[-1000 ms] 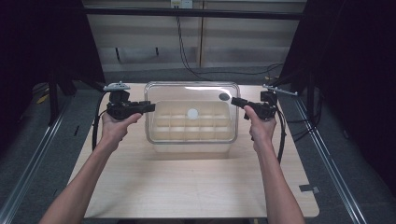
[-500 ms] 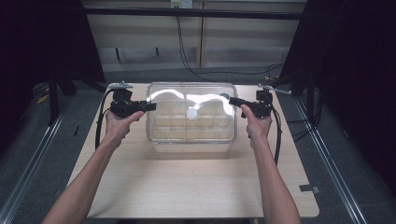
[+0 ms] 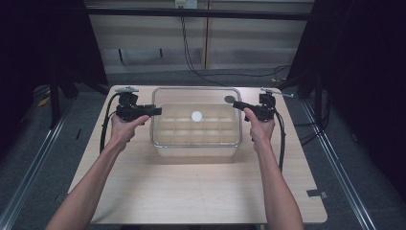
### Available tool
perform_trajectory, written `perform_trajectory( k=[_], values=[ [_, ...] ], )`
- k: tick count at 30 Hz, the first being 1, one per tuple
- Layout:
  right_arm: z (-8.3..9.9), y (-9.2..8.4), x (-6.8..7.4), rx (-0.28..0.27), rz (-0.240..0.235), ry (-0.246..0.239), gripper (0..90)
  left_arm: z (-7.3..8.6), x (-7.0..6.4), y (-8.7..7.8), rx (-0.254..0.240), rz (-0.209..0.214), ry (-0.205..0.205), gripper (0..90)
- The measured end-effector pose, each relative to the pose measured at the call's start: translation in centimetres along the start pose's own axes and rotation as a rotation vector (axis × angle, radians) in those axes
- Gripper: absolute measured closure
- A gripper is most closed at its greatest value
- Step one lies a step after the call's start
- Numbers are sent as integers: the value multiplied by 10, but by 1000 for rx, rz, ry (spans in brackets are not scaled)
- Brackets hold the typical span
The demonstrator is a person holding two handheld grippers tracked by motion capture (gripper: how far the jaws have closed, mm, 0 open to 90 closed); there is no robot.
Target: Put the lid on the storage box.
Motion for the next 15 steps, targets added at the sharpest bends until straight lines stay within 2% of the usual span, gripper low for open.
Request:
perform_trajectory(
  k=[6, 10, 15],
  values=[
    [1, 4, -1, 14, 5, -7, 648, 5, 3, 4, 8, 7, -7, 541],
    [3, 7, -3, 21, 5, 1, 643, 7, 3, 6, 27, 1, 18, 514],
    [3, 9, -4, 40, 5, 2, 631, 8, 4, 6, 40, 4, 16, 511]
  ],
)
Point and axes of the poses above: each handheld gripper's, and its own axes: y roughly forward along the jaws, z roughly out of its underside, x roughly to its left, the point moved 1 cm from there along y, roughly forward along the jaws, and after that the axes turned 12 degrees about -y, right-handed, at the moved point
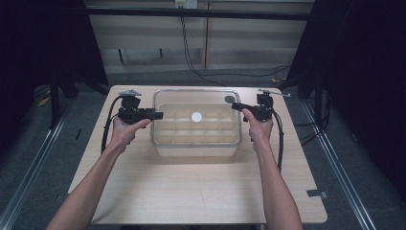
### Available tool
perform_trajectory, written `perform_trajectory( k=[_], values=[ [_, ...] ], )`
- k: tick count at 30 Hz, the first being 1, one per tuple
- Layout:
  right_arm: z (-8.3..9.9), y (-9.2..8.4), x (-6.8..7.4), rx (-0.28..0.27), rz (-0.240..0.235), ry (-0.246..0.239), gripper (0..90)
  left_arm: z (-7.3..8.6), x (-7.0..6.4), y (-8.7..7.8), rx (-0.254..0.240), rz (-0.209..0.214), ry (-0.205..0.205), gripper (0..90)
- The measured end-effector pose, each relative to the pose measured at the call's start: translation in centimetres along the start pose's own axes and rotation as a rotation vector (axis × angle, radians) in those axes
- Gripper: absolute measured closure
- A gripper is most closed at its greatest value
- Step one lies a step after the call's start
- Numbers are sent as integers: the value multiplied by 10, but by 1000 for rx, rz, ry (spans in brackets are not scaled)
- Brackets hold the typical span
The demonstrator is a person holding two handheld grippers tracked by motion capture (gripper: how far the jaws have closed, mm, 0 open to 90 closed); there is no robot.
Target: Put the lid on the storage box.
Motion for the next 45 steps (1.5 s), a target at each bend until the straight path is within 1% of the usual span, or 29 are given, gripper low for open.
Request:
perform_trajectory(
  k=[6, 8, 10, 11, 13, 18, 20, 22, 25, 27, 29, 32, 36, 41, 45],
  values=[
    [2, 4, -1, 21, 10, 2, 616, 4, 2, 2, -5, 3, -21, 508],
    [3, 6, -1, 24, 19, 3, 603, 6, 3, 3, -14, 1, -28, 507],
    [4, 8, 1, 39, 35, -1, 580, 8, 3, 3, -13, 0, -31, 506],
    [4, 9, 2, 47, 44, -3, 577, 9, 3, 4, -7, 0, -27, 501],
    [5, 10, 2, 52, 46, 3, 578, 11, 3, 4, -8, -2, -22, 491],
    [5, 11, 1, 70, 49, -1, 574, 12, 5, 7, 5, -2, -29, 473],
    [6, 14, 1, 73, 58, -8, 556, 13, 6, 9, 13, 4, -35, 469],
    [9, 17, 2, 82, 73, -15, 539, 13, 8, 10, 21, 0, -37, 465],
    [12, 20, 1, 81, 79, -6, 534, 14, 10, 11, 33, 2, -30, 453],
    [13, 21, 1, 80, 82, -2, 529, 15, 11, 12, 41, 5, -34, 450],
    [13, 21, 1, 91, 91, -9, 522, 16, 11, 13, 51, -10, -31, 447],
    [15, 23, 1, 107, 103, -17, 510, 17, 13, 14, 54, -6, -42, 443],
    [18, 27, 3, 124, 122, -21, 470, 18, 13, 15, 69, -16, -41, 439],
    [22, 33, 4, 143, 146, -32, 429, 22, 16, 17, 69, -2, -66, 433],
    [24, 36, 5, 158, 148, -31, 412, 24, 18, 16, 76, 6, -67, 423]
  ],
)
Point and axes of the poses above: each handheld gripper's, and its own axes: y roughly forward along the jaws, z roughly out of its underside, x roughly to its left, the point moved 1 cm from there along y, roughly forward along the jaws, and after that the axes turned 12 degrees about -y, right-handed, at the moved point
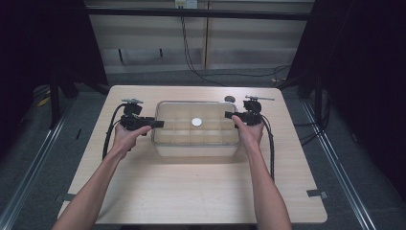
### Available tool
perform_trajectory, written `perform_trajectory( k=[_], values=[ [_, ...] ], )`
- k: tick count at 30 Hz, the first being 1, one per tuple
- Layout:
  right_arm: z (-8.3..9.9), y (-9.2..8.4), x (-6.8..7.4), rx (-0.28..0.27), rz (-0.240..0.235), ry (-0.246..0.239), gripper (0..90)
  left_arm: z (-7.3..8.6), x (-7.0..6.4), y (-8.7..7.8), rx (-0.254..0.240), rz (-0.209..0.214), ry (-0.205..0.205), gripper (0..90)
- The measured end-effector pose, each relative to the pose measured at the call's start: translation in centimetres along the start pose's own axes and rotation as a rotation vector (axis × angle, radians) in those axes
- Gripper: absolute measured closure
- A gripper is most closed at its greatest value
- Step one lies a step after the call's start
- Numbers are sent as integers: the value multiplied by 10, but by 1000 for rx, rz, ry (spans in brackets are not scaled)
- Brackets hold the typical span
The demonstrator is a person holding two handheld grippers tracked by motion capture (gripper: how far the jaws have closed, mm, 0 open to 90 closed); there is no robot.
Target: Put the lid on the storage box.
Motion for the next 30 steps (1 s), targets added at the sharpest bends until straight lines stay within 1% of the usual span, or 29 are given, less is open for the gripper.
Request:
perform_trajectory(
  k=[2, 3, 4, 5, 6, 8, 10, 12, 13, 14, 15, 16, 18, 19, 20, 21, 22, 23, 24, 26, 28, 30],
  values=[
    [1, 0, 1, -5, 6, 0, 407, 1, 0, 1, -1, 2, -6, 413],
    [1, 1, 1, -6, 7, -2, 401, 1, -1, 1, -3, -5, 0, 405],
    [1, 1, 2, -1, 6, -1, 397, 1, -3, 2, -6, -13, -4, 396],
    [1, 1, 1, 5, 2, -3, 395, 2, -5, 3, -1, -19, -1, 383],
    [0, 1, 2, 9, 4, -7, 393, 2, -7, 4, 7, -25, 13, 360],
    [1, 1, 2, 10, 7, -9, 380, 2, -8, 5, 9, -27, 15, 326],
    [2, 1, 4, 5, 16, -25, 367, 3, -8, 4, 7, -24, 14, 331],
    [2, 0, 4, 10, 11, -35, 365, 5, -7, 3, 2, -22, 14, 332],
    [2, -2, 4, 18, 6, -32, 361, 5, -7, 3, 3, -23, 13, 330],
    [2, -3, 4, 20, 0, -30, 343, 6, -7, 2, 3, -24, 6, 322],
    [3, -5, 4, 16, -16, -19, 334, 6, -7, 2, 8, -15, -11, 322],
    [3, -7, 3, 11, -21, -21, 334, 6, -5, 1, 9, -4, -35, 338],
    [3, -12, 2, -7, -26, -24, 334, 7, -5, 0, 3, -12, -40, 346],
    [4, -14, 1, -21, -32, -18, 333, 8, -5, -1, 0, -15, -30, 341],
    [5, -17, 0, -33, -45, -9, 332, 9, -6, -2, 0, -16, -29, 328],
    [5, -19, 0, -36, -46, -9, 331, 9, -6, -4, 0, -28, -17, 323],
    [5, -22, 1, -38, -46, -18, 329, 9, -6, -7, -13, -37, -11, 320],
    [5, -25, 2, -48, -52, -30, 327, 9, -6, -9, -20, -39, -14, 326],
    [6, -27, 2, -53, -57, -34, 327, 8, -7, -12, -33, -52, -13, 336],
    [5, -31, 4, -56, -65, -45, 327, 8, -7, -17, -39, -59, 0, 341],
    [5, -35, 6, -68, -75, -54, 327, 9, -9, -23, -54, -55, 8, 339],
    [6, -39, 10, -70, -88, -73, 327, 13, -11, -27, -54, -56, 17, 341]
  ],
)
Point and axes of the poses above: each handheld gripper's, and its own axes: y roughly forward along the jaws, z roughly out of its underside, x roughly to its left, the point moved 1 cm from there along y, roughly forward along the jaws, and after that the axes turned 12 degrees about -y, right-handed, at the moved point
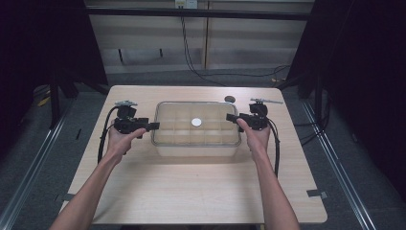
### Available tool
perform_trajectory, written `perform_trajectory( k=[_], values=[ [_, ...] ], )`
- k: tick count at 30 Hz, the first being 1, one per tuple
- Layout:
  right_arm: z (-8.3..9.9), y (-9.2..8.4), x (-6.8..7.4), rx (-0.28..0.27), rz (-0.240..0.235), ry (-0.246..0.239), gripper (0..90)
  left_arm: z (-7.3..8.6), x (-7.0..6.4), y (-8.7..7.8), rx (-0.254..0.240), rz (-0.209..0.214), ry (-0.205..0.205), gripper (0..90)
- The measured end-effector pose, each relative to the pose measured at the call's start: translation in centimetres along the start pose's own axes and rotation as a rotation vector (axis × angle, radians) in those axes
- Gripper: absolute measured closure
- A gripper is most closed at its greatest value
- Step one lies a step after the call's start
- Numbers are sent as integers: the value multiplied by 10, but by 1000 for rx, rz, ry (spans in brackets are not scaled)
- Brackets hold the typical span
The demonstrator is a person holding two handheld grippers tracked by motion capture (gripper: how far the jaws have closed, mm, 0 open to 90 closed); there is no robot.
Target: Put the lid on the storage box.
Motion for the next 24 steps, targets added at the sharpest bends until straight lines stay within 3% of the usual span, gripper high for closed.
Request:
perform_trajectory(
  k=[3, 9, 12, 19, 24],
  values=[
    [3, -5, 5, -8, -17, -12, 323, 7, -1, -5, -18, -22, 12, 362],
    [13, -23, 13, -16, -17, -57, 308, 26, -2, -15, -19, -13, 22, 346],
    [19, -35, 15, -24, -18, -75, 303, 32, -7, -22, -36, -61, 48, 320],
    [37, -56, 18, -8, 18, -107, 307, 43, -14, -40, -19, -61, 79, 283],
    [50, -71, 24, -3, 28, -128, 306, 56, -10, -46, -1, -72, 69, 261]
  ],
)
Point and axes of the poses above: each handheld gripper's, and its own axes: y roughly forward along the jaws, z roughly out of its underside, x roughly to its left, the point moved 1 cm from there along y, roughly forward along the jaws, and after that the axes turned 12 degrees about -y, right-handed, at the moved point
